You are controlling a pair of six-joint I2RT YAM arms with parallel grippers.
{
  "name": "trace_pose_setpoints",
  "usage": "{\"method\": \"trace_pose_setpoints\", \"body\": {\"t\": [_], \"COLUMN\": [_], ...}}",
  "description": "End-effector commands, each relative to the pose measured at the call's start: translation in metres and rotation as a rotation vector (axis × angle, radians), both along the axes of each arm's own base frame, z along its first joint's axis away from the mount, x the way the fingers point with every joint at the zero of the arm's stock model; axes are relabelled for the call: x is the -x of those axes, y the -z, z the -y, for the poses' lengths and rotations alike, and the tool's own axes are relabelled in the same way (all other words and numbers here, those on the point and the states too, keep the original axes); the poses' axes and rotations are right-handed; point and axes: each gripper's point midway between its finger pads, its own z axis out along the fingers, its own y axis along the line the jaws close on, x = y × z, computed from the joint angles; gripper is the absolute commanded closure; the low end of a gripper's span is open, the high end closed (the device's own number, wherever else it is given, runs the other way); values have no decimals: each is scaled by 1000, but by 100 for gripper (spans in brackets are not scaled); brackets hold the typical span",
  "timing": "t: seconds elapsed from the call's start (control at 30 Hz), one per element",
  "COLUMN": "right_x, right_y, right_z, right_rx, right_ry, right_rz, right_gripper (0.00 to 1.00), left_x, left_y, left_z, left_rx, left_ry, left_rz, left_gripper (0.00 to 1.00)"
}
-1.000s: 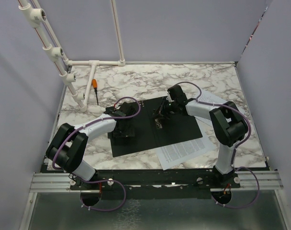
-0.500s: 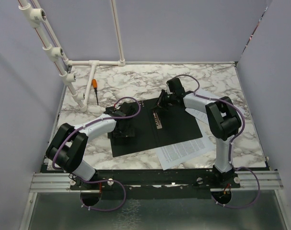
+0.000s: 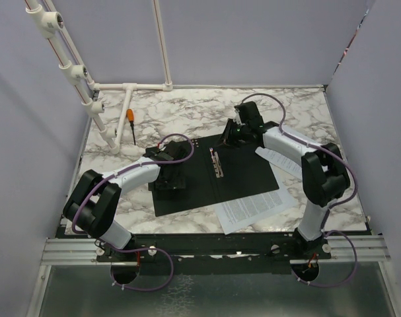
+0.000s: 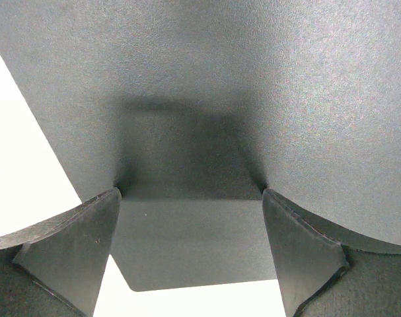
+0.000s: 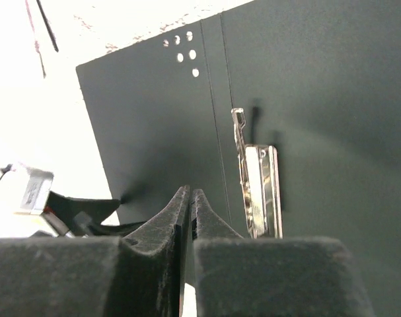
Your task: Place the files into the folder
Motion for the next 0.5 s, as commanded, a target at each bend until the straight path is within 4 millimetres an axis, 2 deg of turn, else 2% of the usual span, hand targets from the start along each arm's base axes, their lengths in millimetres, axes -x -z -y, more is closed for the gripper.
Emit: {"method": "trace_pose_setpoints", "body": {"t": [0.0, 0.1, 0.17, 0.47], "right_x": [13, 24, 31, 62], "right_y": [-21, -31, -36, -58], "right_z": [33, 47, 58, 100], "right_rx": [118, 155, 184, 286], "right_ry": [31, 41, 55, 122], "right_rz": [81, 111, 124, 192], "right_gripper": [89, 80, 70, 38], "left_x": [3, -3, -8, -36], "left_y": [-3, -14, -23, -78], "left_z": [3, 7, 9, 32], "left_rx": [14, 25, 30, 115], "left_ry": [22, 29, 37, 82], "left_rz": [-14, 6, 21, 123], "left_gripper": [11, 10, 9, 3]}}
